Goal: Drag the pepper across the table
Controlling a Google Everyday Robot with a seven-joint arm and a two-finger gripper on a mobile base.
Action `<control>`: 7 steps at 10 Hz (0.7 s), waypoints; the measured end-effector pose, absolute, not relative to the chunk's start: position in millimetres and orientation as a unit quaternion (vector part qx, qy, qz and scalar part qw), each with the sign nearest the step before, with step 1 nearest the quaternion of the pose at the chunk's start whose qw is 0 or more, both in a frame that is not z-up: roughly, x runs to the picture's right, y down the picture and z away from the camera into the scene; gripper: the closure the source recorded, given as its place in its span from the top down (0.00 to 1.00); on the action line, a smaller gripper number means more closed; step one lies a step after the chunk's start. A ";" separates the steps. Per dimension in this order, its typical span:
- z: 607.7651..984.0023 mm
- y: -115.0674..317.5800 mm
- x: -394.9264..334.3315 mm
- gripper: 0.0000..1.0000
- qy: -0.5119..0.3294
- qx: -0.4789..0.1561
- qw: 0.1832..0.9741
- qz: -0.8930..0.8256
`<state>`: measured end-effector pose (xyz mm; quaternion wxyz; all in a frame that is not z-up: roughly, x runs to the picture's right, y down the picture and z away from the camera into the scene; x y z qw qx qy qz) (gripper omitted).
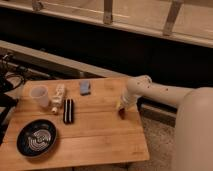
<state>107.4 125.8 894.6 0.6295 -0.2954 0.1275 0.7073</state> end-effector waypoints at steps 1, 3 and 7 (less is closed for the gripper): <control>894.7 126.2 109.2 0.18 0.128 -0.295 0.629 0.708; 895.0 125.8 109.4 0.18 0.127 -0.296 0.629 0.708; 895.4 124.9 118.5 0.18 0.125 -0.296 0.626 0.711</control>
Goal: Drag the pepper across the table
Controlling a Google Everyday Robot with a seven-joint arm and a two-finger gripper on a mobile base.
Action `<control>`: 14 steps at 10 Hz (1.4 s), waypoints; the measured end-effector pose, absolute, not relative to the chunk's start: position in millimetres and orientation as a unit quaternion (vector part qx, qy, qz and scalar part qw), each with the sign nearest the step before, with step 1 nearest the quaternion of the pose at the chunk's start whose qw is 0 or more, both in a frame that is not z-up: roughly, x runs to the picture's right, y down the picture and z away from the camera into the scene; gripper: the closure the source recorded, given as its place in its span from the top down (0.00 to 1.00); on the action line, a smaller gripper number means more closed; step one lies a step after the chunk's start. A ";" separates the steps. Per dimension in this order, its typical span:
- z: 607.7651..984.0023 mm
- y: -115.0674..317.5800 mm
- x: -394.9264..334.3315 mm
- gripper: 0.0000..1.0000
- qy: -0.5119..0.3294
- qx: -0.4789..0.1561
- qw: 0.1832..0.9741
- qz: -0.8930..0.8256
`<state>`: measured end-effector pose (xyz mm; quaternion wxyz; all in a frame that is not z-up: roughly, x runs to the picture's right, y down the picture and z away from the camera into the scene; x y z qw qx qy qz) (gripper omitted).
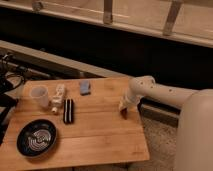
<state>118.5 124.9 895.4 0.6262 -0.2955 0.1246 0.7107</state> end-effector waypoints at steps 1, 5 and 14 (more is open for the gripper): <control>895.7 124.4 119.9 0.18 0.124 -0.296 0.625 0.712; 896.2 124.1 130.5 0.18 0.123 -0.295 0.623 0.714; 898.4 119.2 138.4 0.18 0.119 -0.296 0.623 0.714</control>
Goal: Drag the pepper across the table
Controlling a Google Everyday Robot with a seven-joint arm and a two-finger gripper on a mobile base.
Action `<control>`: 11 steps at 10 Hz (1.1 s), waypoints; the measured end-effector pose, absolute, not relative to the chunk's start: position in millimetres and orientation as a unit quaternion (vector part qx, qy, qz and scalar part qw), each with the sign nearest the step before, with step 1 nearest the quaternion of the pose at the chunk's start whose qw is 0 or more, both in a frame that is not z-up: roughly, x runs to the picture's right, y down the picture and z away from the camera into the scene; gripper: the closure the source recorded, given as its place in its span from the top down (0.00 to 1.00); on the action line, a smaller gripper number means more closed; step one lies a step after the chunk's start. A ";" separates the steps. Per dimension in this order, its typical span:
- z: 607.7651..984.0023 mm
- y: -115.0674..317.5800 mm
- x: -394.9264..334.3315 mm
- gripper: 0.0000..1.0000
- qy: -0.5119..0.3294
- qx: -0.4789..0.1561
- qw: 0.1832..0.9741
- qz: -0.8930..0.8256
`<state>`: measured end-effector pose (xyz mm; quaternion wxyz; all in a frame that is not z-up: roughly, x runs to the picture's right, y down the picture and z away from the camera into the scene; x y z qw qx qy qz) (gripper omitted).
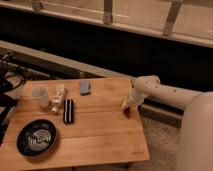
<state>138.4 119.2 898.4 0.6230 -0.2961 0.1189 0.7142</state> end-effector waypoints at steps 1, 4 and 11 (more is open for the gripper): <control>898.8 118.8 140.4 0.18 0.119 -0.296 0.623 0.715; 899.3 117.9 146.6 0.18 0.118 -0.295 0.622 0.716; 903.0 111.3 148.3 0.18 0.114 -0.295 0.623 0.715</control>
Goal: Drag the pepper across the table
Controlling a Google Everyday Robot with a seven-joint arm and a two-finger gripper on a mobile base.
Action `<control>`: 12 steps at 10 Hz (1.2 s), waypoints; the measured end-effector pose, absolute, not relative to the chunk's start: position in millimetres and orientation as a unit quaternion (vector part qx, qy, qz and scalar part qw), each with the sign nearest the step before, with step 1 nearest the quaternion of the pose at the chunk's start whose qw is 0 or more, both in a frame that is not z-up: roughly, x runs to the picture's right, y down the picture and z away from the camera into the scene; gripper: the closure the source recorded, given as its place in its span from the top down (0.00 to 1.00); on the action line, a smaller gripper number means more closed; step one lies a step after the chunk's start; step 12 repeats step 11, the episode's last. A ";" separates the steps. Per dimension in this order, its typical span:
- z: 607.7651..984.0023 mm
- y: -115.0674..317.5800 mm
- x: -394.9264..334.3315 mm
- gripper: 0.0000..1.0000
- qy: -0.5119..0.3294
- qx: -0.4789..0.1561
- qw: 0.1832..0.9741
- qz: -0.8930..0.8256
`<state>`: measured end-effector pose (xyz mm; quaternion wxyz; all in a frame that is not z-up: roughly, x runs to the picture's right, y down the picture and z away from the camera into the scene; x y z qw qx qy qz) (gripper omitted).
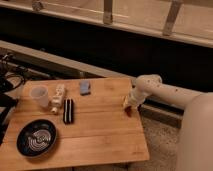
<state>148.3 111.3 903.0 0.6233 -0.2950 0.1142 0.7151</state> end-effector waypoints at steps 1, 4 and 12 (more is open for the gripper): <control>903.5 111.0 148.4 0.18 0.114 -0.295 0.624 0.715; 904.9 108.2 148.8 0.18 0.112 -0.295 0.624 0.715; 907.4 102.8 147.3 0.18 0.110 -0.294 0.625 0.715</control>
